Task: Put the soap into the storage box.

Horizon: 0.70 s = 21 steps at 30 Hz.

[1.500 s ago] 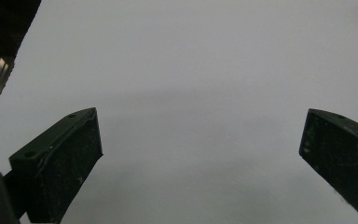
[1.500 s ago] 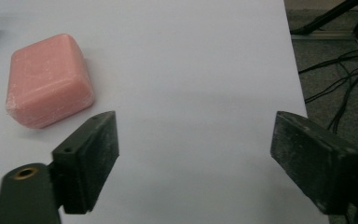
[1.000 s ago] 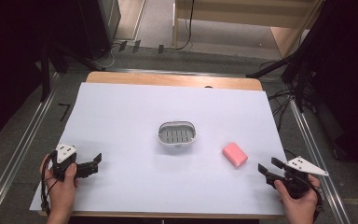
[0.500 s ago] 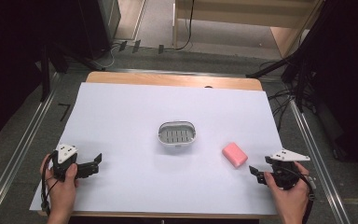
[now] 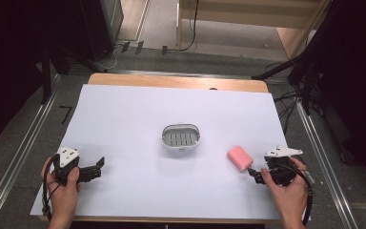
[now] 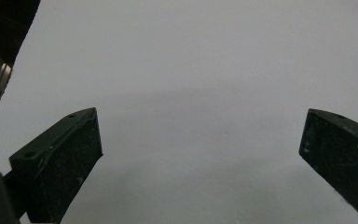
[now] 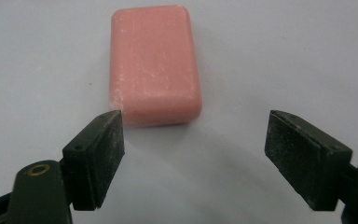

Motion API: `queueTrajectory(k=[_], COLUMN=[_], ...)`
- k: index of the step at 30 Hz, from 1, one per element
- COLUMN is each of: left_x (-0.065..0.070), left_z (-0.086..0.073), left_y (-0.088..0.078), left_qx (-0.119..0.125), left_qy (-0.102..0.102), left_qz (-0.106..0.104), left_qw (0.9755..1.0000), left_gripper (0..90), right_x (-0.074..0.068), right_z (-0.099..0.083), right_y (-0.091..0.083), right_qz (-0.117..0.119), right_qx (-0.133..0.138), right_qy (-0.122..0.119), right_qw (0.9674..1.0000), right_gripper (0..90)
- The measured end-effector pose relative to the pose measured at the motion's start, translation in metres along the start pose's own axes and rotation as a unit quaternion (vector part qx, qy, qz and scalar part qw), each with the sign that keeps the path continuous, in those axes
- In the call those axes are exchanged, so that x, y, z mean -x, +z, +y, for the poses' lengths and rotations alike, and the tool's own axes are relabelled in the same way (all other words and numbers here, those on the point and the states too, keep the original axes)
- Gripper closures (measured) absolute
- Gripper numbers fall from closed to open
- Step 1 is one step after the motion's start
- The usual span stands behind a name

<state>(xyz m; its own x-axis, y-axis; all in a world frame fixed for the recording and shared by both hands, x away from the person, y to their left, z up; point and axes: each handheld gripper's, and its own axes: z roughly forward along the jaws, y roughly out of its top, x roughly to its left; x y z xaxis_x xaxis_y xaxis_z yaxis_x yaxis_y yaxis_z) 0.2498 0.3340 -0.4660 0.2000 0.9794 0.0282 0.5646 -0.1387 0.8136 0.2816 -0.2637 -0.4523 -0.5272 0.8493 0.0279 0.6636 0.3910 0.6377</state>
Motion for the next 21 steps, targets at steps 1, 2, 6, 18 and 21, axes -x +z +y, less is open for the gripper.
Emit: queueTrajectory(k=[1,2,6,18,21], left_x=[0.000,0.000,0.000,0.001,0.001], left_z=[0.000,0.000,0.000,0.000,0.000], left_y=[0.000,0.000,0.000,0.000,0.000], left_qx=[0.000,0.000,-0.001,-0.001,-0.002], left_qy=[0.000,0.000,0.001,0.004,0.005], left_qz=[0.000,0.000,0.000,0.000,0.001], left_qw=[1.0000,1.0000,1.0000,1.0000,1.0000], left_gripper=[0.0,0.0,0.0,0.0,0.0], right_x=[-0.001,-0.001,-0.003,-0.008,-0.009], right_z=[0.003,0.003,0.010,0.021,0.024], right_y=[0.002,0.002,0.006,0.011,0.013], right_qz=[0.003,0.003,0.007,0.021,0.026], right_qx=[-0.004,-0.004,-0.008,-0.017,-0.020], right_qy=[-0.002,-0.002,-0.008,-0.016,-0.019], right_qw=[1.0000,1.0000,0.9999,0.9995,0.9993], right_gripper=[20.9,20.9,20.9,20.8,20.8])
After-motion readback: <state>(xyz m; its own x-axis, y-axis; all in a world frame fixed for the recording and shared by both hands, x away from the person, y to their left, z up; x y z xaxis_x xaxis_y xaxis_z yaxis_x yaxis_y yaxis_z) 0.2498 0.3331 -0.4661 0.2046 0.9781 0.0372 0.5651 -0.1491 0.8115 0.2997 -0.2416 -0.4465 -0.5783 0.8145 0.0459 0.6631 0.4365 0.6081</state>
